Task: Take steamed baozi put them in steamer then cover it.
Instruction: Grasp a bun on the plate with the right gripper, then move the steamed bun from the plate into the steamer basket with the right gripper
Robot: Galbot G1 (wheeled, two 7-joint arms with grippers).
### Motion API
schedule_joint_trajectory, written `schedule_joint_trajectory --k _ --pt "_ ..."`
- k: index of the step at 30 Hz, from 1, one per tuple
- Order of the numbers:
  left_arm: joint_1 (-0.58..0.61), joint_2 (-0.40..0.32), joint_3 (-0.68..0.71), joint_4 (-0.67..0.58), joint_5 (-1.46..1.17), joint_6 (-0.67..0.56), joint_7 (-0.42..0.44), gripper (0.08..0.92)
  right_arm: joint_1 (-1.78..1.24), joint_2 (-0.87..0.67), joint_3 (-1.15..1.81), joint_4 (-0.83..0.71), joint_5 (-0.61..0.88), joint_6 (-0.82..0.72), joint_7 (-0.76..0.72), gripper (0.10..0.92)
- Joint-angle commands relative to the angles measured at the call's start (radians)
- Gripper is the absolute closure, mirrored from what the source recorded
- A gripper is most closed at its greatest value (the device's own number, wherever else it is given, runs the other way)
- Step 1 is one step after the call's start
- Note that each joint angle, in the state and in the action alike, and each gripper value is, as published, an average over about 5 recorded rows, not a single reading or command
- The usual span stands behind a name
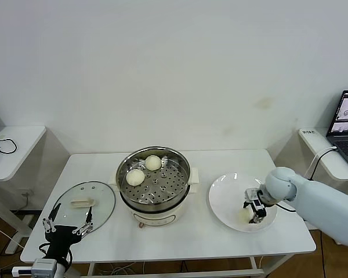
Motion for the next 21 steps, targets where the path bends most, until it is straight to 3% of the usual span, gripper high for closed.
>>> schedule_joint_trajectory --k 1,11,21 --pt "0.001 0.001 0.0 -0.002 0.0 0.0 0.0 0.177 0.106 -0.034 -0.031 0.021 0.039 -0.002 -0.032 0.414" --pt "-0.004 0.005 0.006 -0.012 -0.001 0.002 0.001 0.177 0.385 -0.021 -0.071 0.032 0.181 -0.011 -0.042 0.414" --pt "0.002 0.011 0.0 -0.02 -0.002 0.002 0.001 0.177 0.683 0.189 -0.222 -0.039 0.305 -0.027 -0.013 0.411"
